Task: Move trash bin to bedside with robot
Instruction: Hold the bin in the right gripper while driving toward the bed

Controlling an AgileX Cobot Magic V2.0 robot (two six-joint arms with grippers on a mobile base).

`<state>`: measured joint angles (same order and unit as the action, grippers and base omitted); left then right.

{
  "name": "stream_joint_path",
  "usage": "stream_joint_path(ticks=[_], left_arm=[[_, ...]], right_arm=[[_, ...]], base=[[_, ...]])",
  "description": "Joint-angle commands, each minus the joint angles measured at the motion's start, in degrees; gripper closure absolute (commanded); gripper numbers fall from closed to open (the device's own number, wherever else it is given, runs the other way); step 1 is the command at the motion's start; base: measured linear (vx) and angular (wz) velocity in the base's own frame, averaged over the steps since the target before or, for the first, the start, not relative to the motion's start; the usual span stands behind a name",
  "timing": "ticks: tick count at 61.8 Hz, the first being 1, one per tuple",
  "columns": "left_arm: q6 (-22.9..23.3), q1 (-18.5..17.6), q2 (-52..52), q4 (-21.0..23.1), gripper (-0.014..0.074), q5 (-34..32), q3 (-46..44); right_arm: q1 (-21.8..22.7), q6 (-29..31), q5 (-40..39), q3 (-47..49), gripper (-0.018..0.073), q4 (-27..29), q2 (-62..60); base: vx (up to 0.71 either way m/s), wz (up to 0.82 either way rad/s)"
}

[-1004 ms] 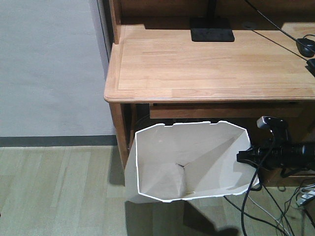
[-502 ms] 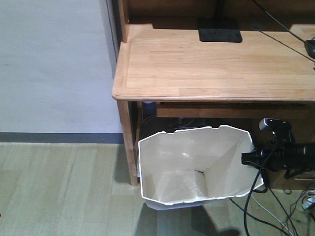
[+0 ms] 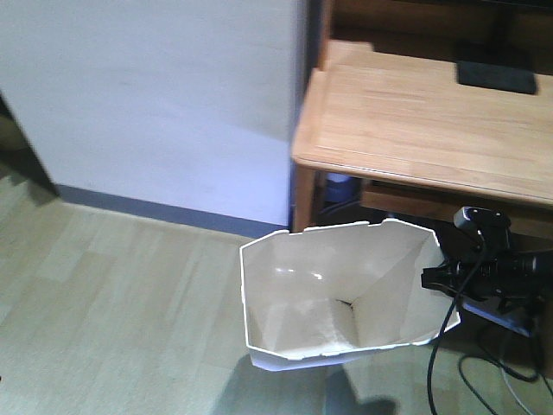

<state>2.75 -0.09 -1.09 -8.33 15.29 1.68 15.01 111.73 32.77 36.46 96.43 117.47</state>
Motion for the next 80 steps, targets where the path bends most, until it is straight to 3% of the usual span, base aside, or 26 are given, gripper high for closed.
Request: stream_joint_path(ticks=[1,80], left_arm=[[0.5,-0.4,-0.6,0.3,0.0602,-4.2,1.7],[0.5,-0.4,-0.6,0.3,0.0602,-4.2,1.7]], right_arm=[[0.1,-1.0,14.5,0.8,0.0566,2.7,-3.8],[0.1,-1.0,14.5,0.8,0.0566,2.7,-3.8]], base=[[-0.04,0.6],[0.06,0.48]])
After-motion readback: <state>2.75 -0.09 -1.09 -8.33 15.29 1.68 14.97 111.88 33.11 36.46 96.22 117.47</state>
